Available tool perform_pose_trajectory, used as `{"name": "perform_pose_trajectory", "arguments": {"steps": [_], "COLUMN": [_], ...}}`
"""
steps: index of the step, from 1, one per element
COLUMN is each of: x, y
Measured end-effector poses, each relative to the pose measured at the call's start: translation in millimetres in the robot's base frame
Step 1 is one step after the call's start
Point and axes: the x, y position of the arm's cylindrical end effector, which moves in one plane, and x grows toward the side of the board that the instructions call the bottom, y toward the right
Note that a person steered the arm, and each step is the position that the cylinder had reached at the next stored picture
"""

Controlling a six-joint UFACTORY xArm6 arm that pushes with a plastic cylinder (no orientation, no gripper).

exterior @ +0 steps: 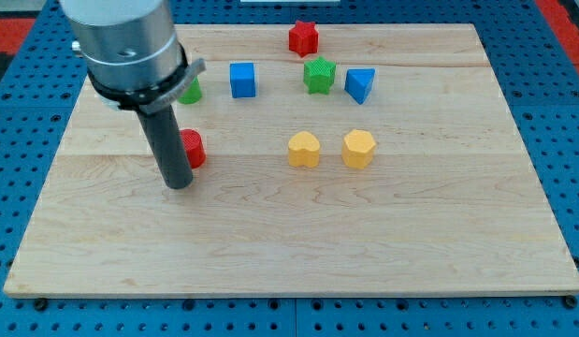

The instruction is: Slide the red circle towards the top center

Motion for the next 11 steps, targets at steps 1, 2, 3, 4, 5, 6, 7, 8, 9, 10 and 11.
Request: {"name": "perform_pose_trajectory", "arguments": {"steps": [1, 2, 3, 4, 5, 6, 7, 8, 9, 10, 11], "x": [-11.0, -11.7, -21.0, -54.8, -73.3, -89.3, -97.4, -99.7, -119.2, -127.6, -127.6], "y": [37.1, 50.4, 15.8, 3.0, -7.8, -19.9, -9.7, -5.0, -13.4, -32.5, -53.1]}}
